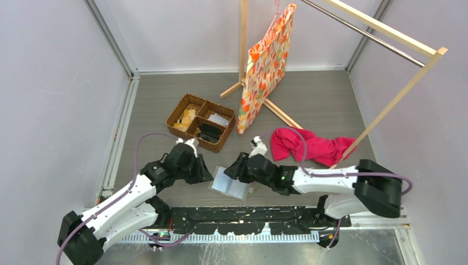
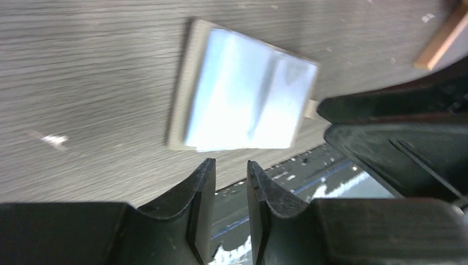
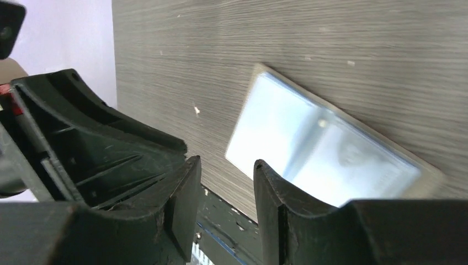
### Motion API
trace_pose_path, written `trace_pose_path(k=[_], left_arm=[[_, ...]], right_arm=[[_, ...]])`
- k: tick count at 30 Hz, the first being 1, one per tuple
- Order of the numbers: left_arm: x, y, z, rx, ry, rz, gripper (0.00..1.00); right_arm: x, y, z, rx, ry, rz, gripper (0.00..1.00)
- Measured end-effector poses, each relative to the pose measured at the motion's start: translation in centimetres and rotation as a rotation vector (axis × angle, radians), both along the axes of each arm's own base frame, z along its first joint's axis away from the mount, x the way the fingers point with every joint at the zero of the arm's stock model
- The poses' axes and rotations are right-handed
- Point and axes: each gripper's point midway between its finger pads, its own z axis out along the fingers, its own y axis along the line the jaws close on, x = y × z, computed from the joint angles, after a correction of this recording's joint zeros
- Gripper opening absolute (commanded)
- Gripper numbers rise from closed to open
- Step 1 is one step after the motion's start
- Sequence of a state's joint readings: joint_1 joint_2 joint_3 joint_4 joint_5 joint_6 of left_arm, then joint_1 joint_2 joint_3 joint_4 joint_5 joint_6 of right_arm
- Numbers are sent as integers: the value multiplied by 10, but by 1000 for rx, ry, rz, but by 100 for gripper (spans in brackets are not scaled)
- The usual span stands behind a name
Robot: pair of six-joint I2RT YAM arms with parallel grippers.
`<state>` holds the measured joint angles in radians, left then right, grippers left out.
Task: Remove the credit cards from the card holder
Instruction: Remove the credit card from the card holder.
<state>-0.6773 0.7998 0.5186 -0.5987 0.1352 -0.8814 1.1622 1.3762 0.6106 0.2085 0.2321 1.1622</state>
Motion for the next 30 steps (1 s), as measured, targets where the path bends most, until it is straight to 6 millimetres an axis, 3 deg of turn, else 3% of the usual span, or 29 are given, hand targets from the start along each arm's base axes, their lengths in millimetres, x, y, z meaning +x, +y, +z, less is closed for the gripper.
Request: trace_pose_path(k=[3, 7, 10, 14, 20, 30], left_arm=[[-1, -22, 8, -65, -20, -71, 30], [-4, -49, 20, -153, -51, -156, 30], [1, -60, 15, -166, -36, -173, 30], [6, -59, -7, -117, -8, -152, 29], [0, -40, -46, -29, 42, -100, 29], [-1, -33, -60, -5, 41, -76, 29]], right_arm=[[-4, -27, -5, 18, 17, -49, 44], [-10, -58, -36, -33, 71, -108, 44], [-15, -69, -50, -66, 102, -128, 44], [-14, -69, -51, -61, 109, -137, 43], [-15, -69, -60, -81, 124, -138, 43], [-13, -57, -65, -77, 131, -120, 41]])
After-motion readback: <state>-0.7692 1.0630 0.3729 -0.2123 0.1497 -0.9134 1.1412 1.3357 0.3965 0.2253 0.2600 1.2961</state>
